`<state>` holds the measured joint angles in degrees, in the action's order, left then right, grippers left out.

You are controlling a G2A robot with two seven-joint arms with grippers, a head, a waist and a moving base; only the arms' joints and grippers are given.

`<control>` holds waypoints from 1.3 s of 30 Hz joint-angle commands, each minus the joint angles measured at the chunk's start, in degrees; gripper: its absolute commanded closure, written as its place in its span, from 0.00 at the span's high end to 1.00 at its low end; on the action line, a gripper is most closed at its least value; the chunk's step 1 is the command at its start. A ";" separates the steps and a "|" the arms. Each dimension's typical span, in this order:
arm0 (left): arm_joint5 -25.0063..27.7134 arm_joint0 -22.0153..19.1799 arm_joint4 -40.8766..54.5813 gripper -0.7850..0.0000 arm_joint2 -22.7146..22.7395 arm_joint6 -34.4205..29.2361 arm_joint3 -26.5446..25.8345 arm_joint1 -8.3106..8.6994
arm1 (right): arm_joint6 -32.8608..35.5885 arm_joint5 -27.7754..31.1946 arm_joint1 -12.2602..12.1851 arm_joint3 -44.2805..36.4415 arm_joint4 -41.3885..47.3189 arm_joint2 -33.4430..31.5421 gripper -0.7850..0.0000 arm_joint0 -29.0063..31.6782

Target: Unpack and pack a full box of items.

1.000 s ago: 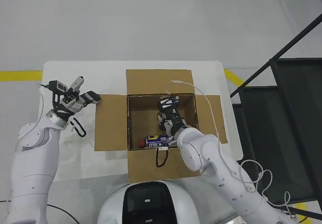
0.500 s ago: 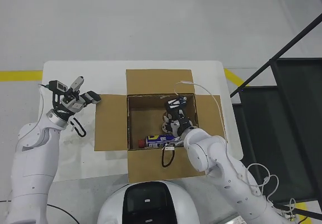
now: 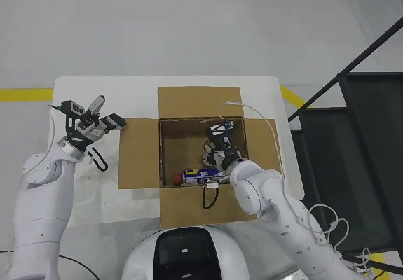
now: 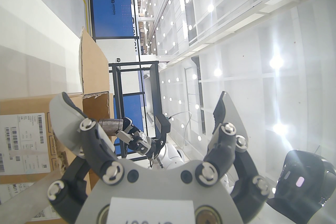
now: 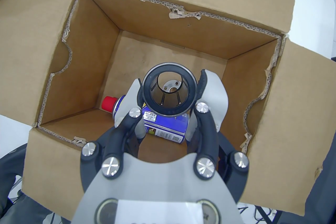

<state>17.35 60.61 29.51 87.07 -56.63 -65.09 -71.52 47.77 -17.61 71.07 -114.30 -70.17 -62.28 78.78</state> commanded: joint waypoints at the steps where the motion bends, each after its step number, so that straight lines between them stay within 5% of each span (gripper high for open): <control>1: 0.00 0.00 0.00 1.00 0.00 0.00 0.00 0.00 | -0.45 0.51 -0.17 -1.16 0.58 -1.54 0.00 1.27; 14: 0.00 0.00 0.00 1.00 0.00 0.00 0.00 0.00 | -1.55 0.45 -1.44 -12.46 10.93 -21.01 0.00 10.22; 23: 0.00 0.00 0.00 1.00 0.00 0.00 0.00 0.00 | -1.65 1.35 -2.01 -8.66 16.81 -34.17 0.00 11.66; 39: 0.00 0.00 0.00 1.00 0.00 0.00 0.00 0.00 | -2.48 2.82 -2.54 8.54 16.42 -36.27 0.00 4.50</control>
<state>17.35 60.61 29.51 87.07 -56.63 -65.09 -71.52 45.26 -14.80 68.54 -106.64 -53.41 -98.89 83.82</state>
